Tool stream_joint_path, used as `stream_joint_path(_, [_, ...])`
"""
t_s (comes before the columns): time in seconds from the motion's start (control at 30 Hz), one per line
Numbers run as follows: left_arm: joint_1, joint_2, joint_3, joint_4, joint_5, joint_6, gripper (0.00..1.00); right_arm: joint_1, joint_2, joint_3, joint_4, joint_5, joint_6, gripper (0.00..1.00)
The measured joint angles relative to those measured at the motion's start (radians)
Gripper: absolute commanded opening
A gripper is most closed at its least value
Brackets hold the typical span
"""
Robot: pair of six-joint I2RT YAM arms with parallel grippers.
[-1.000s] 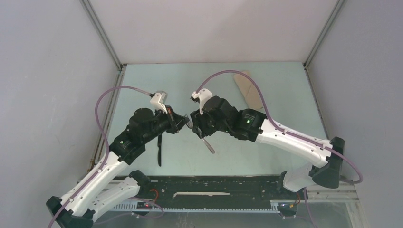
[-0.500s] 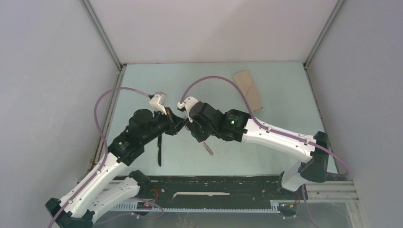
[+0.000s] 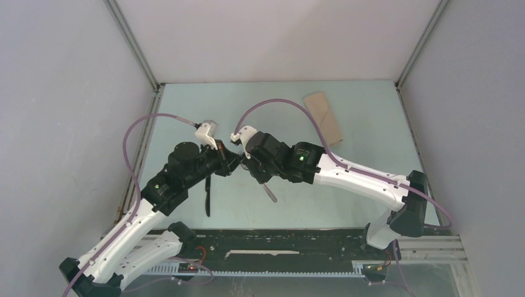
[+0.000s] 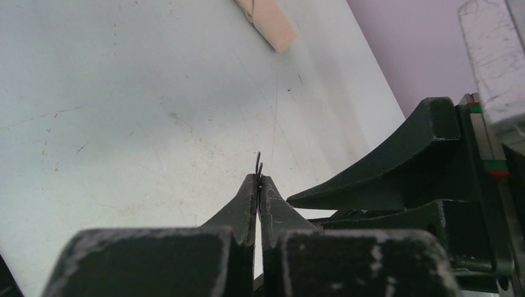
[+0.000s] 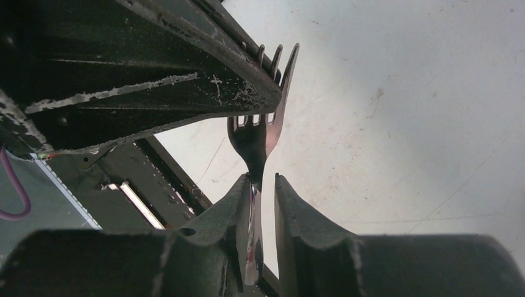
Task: Fold the napkin into a case and place the utensils inside
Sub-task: Pass from the left arm to the right, then insert the fork into the folded napkin.
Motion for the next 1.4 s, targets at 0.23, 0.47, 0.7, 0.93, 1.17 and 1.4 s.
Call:
stream_joint_path(0.23, [0.000,0.000,0.000,0.000,0.000,0.007,0.10,-0.012,0.006,0.000,0.005,-0.018,-0.008,0.00])
stream_joint_path(0.47, [0.002,0.018,0.040,-0.036,-0.078,0.005,0.65,-0.167,-0.005,-0.068,0.105,-0.093,-0.012,0.00])
stream_joint_path(0.7, [0.065,0.096,0.116,-0.053,-0.119,0.019,0.66,-0.625,0.063,-0.121,0.228,-0.171,-0.241,0.00])
stream_joint_path(0.93, [0.079,0.186,0.100,-0.053,-0.069,0.038,0.67,-0.842,0.443,0.322,0.245,-0.190,-0.440,0.00])
stream_joint_path(1.17, [0.082,0.254,0.092,-0.013,-0.005,0.053,0.67,-0.928,0.771,0.722,0.186,-0.217,-0.529,0.00])
stream_joint_path(1.4, [0.089,0.303,0.085,0.016,0.014,0.060,0.66,-0.943,0.877,0.800,0.176,-0.244,-0.567,0.00])
